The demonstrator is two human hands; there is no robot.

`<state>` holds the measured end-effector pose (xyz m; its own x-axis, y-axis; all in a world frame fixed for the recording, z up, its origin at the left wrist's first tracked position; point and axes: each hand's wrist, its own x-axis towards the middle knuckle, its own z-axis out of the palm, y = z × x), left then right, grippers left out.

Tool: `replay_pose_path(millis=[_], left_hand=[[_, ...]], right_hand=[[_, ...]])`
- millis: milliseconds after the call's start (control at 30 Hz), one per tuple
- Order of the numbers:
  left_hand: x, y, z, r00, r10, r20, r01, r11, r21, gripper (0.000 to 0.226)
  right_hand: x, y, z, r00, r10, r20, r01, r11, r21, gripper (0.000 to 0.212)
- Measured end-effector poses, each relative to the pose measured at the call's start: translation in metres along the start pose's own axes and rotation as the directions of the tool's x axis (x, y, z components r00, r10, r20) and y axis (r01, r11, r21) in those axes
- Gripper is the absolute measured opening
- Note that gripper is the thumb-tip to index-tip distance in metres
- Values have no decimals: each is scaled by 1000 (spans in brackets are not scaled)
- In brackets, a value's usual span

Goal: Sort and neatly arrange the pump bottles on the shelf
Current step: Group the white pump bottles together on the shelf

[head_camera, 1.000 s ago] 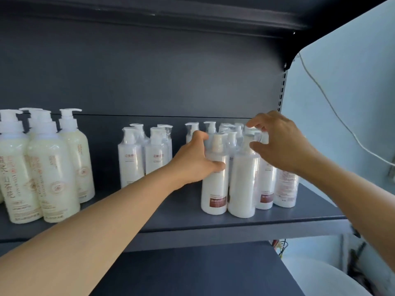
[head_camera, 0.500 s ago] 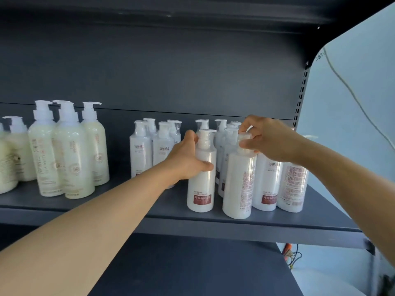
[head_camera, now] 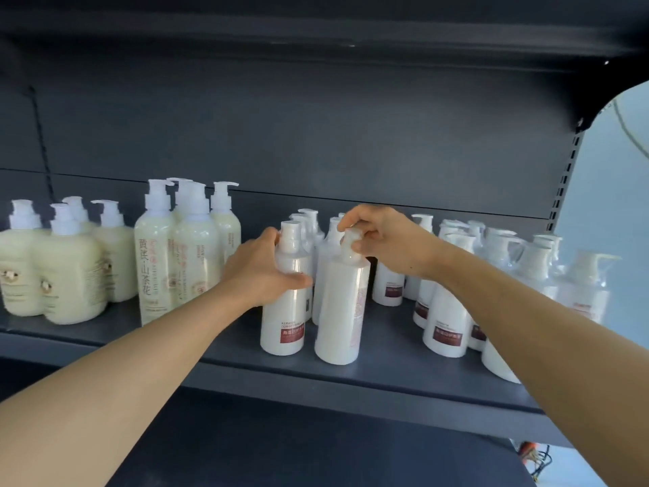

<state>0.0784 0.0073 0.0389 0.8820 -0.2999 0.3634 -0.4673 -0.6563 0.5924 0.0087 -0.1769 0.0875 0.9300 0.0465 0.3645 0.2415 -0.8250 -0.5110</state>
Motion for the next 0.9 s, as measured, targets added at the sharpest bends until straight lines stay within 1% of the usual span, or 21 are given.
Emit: replay_pose_path(millis=[67,133,200,267,300,367,433,500,567,667,733,767,900], left_hand=[[4,-8,1,999,27,-21,-27,1000,6,59],[6,-15,4,998,59,-8,-59,998,8,64],[6,-23,5,995,77,63,-74,996,-49,72],[2,-32,7,981,84,177,-55,985,-166,85],[-1,-37,9,969,87,230,-42,980,-194,90],[-4,-47,15,949,74,308,-18,983,-181,89],[-4,-54,21,943,63,327,-3,983,-181,83],[-3,-57,25,950,64,307,-5,982,-188,75],[-2,-57,27,954,71,292,-15,982,-190,72],[-2,-57,29,957,91,274,-37,980,-197,73],[-3,-58,31,959,108,260,-55,977,-204,73],[-4,-59,32,959,117,259,-62,975,-212,74],[-6,-69,35,932,110,345,-40,978,-206,82]], right_hand=[[7,-4,10,1000,-13,6,13,1000,0,31],[8,-5,13,1000,-3,19,3,1000,22,37],[4,-4,12,998,30,57,-35,995,90,43],[-2,-5,13,996,69,61,-74,993,90,43],[-4,-9,15,995,98,14,-99,994,44,42],[-2,-18,22,975,159,-158,-173,982,-78,43],[4,-27,28,939,163,-303,-220,962,-165,41],[10,-32,30,935,132,-329,-208,956,-207,30],[13,-29,29,944,155,-290,-201,970,-137,20],[12,-23,27,958,182,-224,-178,983,35,29],[11,-17,30,949,214,-231,-189,974,126,29],[8,-15,32,939,253,-232,-216,961,172,30],[-18,-5,59,868,450,-212,-342,849,402,63]])
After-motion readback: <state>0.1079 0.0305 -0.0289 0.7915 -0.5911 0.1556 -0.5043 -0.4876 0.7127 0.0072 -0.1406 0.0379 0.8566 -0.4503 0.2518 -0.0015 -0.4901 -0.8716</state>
